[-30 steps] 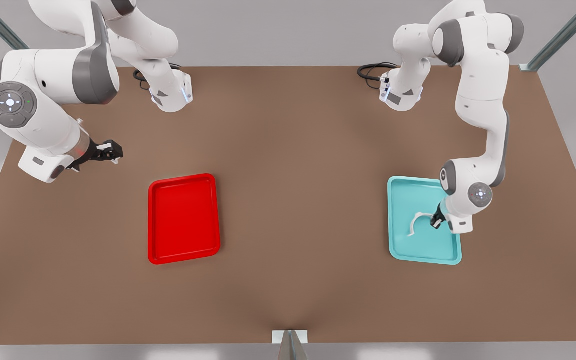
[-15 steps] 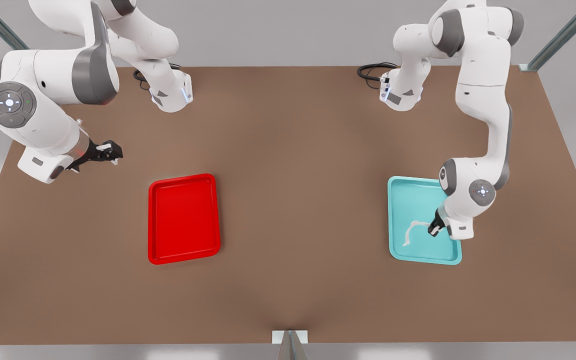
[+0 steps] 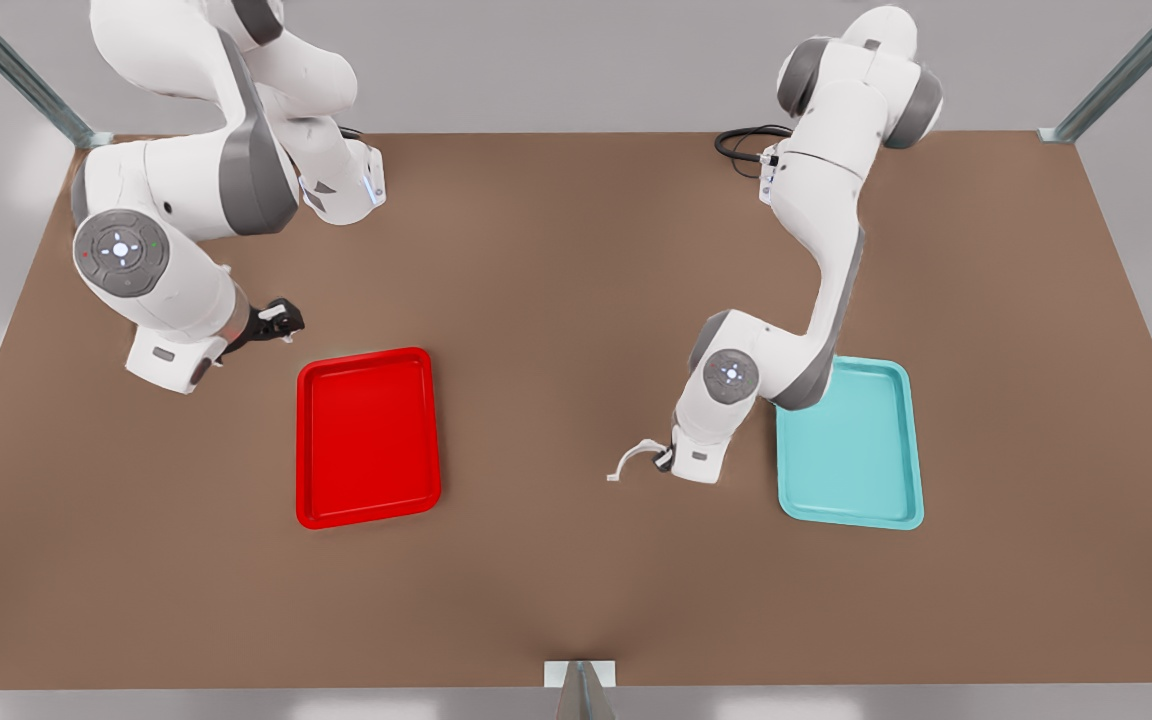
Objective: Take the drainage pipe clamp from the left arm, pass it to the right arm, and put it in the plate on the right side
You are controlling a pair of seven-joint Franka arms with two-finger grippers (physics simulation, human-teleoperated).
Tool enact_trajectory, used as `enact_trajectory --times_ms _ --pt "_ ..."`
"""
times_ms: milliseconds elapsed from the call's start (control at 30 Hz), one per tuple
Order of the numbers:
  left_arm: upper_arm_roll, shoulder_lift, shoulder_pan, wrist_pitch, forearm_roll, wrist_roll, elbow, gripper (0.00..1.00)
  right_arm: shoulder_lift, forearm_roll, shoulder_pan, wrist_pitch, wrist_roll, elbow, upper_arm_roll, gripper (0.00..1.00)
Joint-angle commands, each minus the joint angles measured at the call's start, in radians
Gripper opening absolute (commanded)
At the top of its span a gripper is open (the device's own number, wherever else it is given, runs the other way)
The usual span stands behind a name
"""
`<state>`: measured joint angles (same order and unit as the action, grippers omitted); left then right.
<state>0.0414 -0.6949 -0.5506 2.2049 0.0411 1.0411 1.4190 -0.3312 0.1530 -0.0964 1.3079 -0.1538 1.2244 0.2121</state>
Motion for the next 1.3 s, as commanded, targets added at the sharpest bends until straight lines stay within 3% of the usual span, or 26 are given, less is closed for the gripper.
enact_trajectory --times_ms 0,33,133,267,400,700,933,1267 --pt "0.0 -0.038 -0.043 -0.134 -0.003 0.352 -0.074 0.21 -0.046 -0.075 -0.054 0.019 -0.107 -0.006 0.001 1.0" --pt "0.0 -0.069 -0.071 -0.145 -0.001 0.389 -0.124 0.21 -0.091 -0.078 -0.114 0.174 -0.3 -0.006 0.003 1.0" --pt "0.0 -0.144 -0.106 -0.229 0.003 0.424 -0.285 0.21 -0.172 -0.099 -0.171 0.438 -0.432 0.004 0.036 1.0" --pt "-0.014 -0.19 -0.114 -0.301 0.005 0.447 -0.388 0.21 -0.219 -0.095 -0.217 0.557 -0.714 0.024 0.036 1.0" --pt "-0.014 -0.207 -0.117 -0.3 0.005 0.481 -0.413 0.21 -0.261 -0.096 -0.253 0.654 -0.75 0.04 0.038 1.0" --pt "-0.017 -0.212 -0.124 -0.3 0.005 0.355 -0.417 0.21 -0.327 0.069 -0.292 1.125 -1.067 0.115 0.035 1.0" --pt "-0.026 -0.21 -0.12 -0.298 0.006 0.329 -0.419 0.21 -0.322 0.074 -0.293 1.153 -1.293 0.199 0.047 1.0" --pt "-0.028 -0.21 -0.12 -0.289 0.006 0.333 -0.419 0.21 -0.33 0.073 -0.298 1.162 -1.353 0.274 0.067 1.0"
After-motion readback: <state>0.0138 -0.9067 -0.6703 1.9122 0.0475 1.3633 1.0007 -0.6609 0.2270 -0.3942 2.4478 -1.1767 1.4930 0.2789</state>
